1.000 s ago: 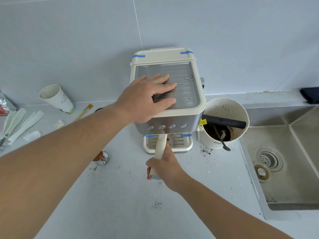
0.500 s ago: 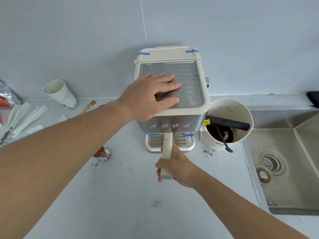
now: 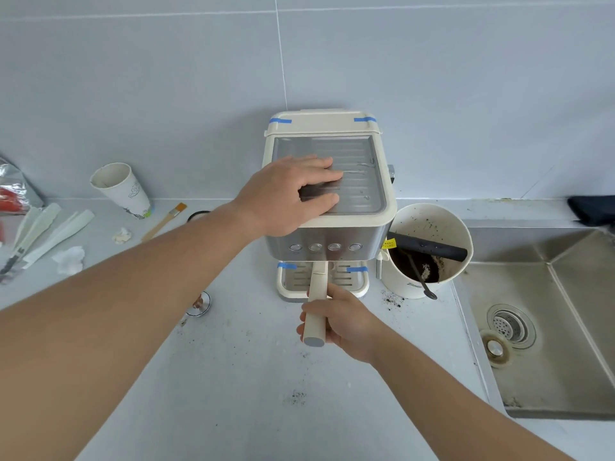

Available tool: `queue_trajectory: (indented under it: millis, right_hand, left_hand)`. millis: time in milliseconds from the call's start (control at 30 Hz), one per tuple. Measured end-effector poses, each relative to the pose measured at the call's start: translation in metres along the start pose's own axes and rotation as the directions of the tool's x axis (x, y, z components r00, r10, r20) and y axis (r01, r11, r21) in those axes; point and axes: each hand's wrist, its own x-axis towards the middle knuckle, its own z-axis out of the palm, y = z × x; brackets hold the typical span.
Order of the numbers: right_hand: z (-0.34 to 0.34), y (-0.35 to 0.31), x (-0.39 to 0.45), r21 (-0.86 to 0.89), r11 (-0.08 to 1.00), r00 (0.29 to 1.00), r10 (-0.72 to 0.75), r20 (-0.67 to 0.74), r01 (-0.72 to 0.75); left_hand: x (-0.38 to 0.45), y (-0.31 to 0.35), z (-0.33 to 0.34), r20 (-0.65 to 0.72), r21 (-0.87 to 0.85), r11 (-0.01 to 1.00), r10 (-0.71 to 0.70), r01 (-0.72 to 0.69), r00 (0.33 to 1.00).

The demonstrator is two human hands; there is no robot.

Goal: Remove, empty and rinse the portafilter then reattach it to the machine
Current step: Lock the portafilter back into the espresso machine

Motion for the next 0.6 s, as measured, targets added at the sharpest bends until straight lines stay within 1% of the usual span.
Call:
queue_trajectory:
  millis: [67,200,433,533,600]
  right_hand:
    - [-0.002,-0.001,-0.001,-0.021,1.0,0.999,-0.014,-0.037,0.013]
    - [-0.003,-0.001,-0.004,-0.053,0.998,0.997,-0.037,-0.068,0.034]
    - [-0.003,-0.008,-0.011,-0.161,0.986,0.986,-0.068,-0.149,0.043]
    - [-0.006,-0.018,-0.022,-0.139,0.988,0.979,-0.096,-0.182,0.071]
    - [-0.01,-0.028,-0.034,-0.118,0.989,0.973,-0.114,-0.202,0.091]
  left_hand:
    - [0.0,0.0,0.0,-0.018,-0.005,1.0,0.001,-0.001,1.0]
    - [0.0,0.0,-0.001,-0.029,-0.028,1.0,-0.01,0.009,1.0]
    - [-0.004,0.002,-0.005,0.02,-0.038,0.999,-0.031,0.032,0.999]
    - [-0.004,0.004,-0.006,0.063,-0.045,0.998,-0.048,0.05,0.997]
    - [-0.005,0.007,-0.007,0.086,-0.085,0.994,-0.063,0.07,0.994]
